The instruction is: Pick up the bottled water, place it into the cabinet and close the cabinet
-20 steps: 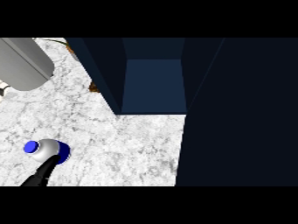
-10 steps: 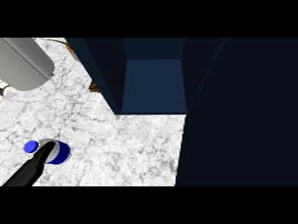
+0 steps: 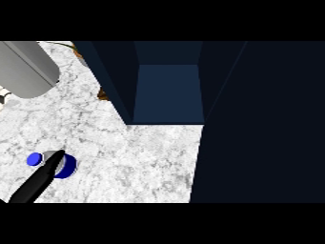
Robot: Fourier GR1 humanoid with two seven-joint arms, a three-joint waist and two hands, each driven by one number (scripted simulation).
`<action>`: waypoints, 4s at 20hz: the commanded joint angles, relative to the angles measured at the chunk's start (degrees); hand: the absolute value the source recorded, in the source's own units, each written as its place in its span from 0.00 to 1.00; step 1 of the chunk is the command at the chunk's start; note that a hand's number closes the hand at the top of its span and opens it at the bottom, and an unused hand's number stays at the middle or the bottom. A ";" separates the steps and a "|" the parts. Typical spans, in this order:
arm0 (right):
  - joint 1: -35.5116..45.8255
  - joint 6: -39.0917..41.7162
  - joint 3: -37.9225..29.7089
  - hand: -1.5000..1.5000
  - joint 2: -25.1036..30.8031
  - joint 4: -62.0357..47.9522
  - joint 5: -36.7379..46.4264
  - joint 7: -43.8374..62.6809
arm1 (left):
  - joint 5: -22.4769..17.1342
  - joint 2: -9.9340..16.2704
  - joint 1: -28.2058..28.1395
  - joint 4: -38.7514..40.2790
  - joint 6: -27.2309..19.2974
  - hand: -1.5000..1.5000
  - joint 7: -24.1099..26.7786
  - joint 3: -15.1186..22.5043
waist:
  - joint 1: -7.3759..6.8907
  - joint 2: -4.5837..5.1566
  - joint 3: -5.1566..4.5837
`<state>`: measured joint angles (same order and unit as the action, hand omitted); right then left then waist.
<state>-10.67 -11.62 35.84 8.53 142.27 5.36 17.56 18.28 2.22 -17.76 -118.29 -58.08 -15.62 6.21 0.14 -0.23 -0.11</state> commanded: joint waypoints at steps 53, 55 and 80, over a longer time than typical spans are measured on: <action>2.48 -12.64 12.63 0.00 6.36 5.14 12.27 3.29 | -60.62 -2.19 19.96 70.62 31.82 1.00 75.60 -18.13 | 0.46 -0.01 0.03; 1.32 -10.71 7.99 0.00 10.53 9.48 8.35 5.81 | -61.93 -2.20 21.21 72.28 32.58 1.00 77.68 -17.94 | 0.61 0.04 0.04; 2.57 -11.88 3.79 0.00 12.38 5.31 2.53 0.54 | -47.61 4.69 20.47 60.50 55.16 1.00 59.51 5.67 | 0.02 0.01 0.17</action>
<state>-6.51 -24.18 42.20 18.72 140.99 6.87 15.43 -30.69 6.04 2.80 -51.21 -2.03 49.37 9.25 0.58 -0.23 -0.02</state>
